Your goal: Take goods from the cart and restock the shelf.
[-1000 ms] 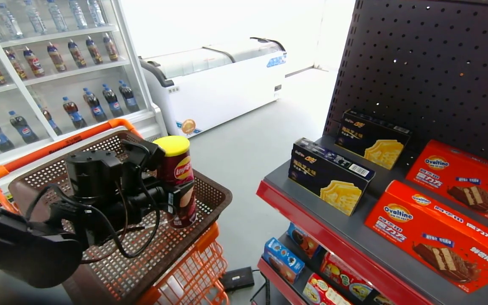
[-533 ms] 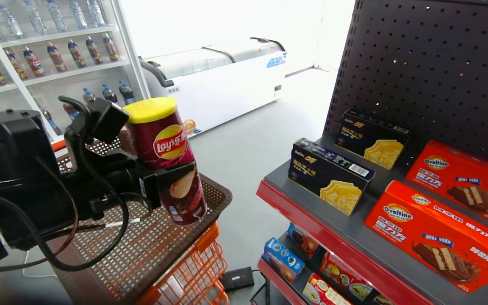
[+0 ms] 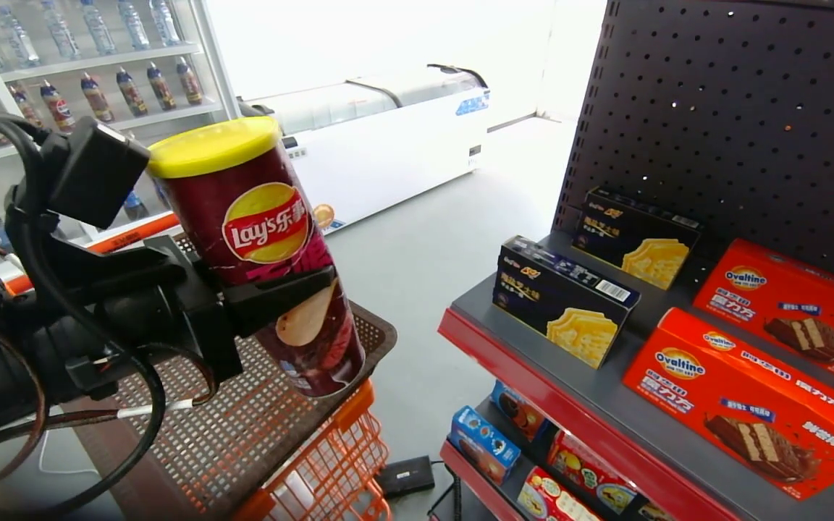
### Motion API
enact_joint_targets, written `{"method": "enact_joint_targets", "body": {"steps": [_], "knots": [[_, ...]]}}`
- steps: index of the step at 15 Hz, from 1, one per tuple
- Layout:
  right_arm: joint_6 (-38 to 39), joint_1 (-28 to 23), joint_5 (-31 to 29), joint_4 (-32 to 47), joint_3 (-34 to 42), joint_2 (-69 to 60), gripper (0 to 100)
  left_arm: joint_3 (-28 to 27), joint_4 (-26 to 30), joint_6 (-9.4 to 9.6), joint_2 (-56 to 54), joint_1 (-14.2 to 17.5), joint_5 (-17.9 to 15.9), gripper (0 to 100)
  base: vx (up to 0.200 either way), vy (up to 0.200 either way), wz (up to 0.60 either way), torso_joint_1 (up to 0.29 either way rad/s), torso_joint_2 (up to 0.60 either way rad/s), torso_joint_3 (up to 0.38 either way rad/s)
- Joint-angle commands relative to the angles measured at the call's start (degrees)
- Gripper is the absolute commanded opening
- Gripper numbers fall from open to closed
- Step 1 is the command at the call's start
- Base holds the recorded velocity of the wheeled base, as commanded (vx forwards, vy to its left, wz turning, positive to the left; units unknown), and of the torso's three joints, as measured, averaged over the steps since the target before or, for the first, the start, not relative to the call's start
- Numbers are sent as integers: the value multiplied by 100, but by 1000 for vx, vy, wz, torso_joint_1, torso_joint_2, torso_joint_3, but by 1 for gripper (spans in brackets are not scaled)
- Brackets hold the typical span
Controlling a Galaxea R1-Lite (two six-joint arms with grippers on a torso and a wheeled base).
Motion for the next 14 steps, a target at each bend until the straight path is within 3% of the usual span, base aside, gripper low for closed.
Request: {"method": "enact_joint_targets", "body": {"steps": [1, 5, 11, 14], "knots": [[-1, 0, 3, 2, 1, 0, 100, 1, -145, -5, -12, -246, -56, 0, 0, 0, 0, 0, 0, 0], [-1, 0, 3, 2, 1, 0, 100, 106, -321, -23, -126, -255, -337, 0, 0, 0, 0, 0, 0, 0], [-1, 0, 3, 2, 1, 0, 100, 546, -321, -14, -249, -246, -363, 0, 0, 0, 0, 0, 0, 0], [-1, 0, 3, 2, 1, 0, 100, 502, -277, -32, -249, -255, -724, 0, 0, 0, 0, 0, 0, 0]]}}
